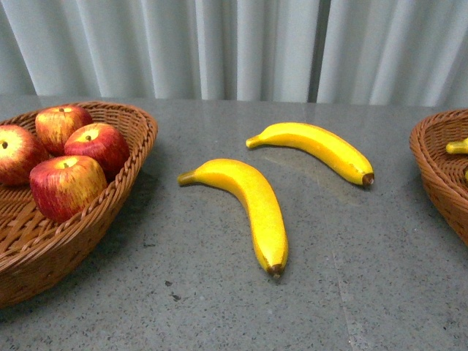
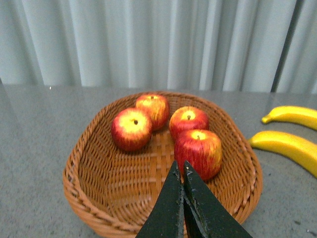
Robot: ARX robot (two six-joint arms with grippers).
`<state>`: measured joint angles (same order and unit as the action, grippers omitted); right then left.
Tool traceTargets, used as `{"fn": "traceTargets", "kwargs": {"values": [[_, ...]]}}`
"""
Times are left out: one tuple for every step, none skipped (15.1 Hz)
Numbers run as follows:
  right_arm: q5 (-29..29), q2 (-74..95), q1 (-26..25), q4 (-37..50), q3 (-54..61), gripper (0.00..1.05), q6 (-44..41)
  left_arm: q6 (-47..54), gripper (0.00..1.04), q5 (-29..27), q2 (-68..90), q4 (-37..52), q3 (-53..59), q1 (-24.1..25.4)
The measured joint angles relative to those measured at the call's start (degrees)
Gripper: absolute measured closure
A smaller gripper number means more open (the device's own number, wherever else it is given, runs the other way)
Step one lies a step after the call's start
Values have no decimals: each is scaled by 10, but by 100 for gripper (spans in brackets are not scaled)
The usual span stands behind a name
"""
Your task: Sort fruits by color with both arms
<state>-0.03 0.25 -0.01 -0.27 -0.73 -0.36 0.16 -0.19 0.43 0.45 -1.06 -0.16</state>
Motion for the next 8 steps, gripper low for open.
{"fn": "traceTargets", "kwargs": {"values": [[0,0,0,1,0,6,0,0,103,2,0,-13,2,0],[0,0,0,0,0,6,0,0,103,2,0,-9,2,0],[0,0,0,0,0,6,0,0,103,2,0,-5,2,0],[0,0,0,1,0,6,0,0,103,2,0,-8,2,0],[0,0,0,1,0,6,0,0,103,2,0,-7,2,0],[0,0,0,0,0,6,0,-1,96,2,0,-7,2,0],[0,0,0,0,0,6,0,-1,87,2,0,-7,2,0],[0,0,0,0,0,6,0,-1,78,2,0,-7,2,0]]}}
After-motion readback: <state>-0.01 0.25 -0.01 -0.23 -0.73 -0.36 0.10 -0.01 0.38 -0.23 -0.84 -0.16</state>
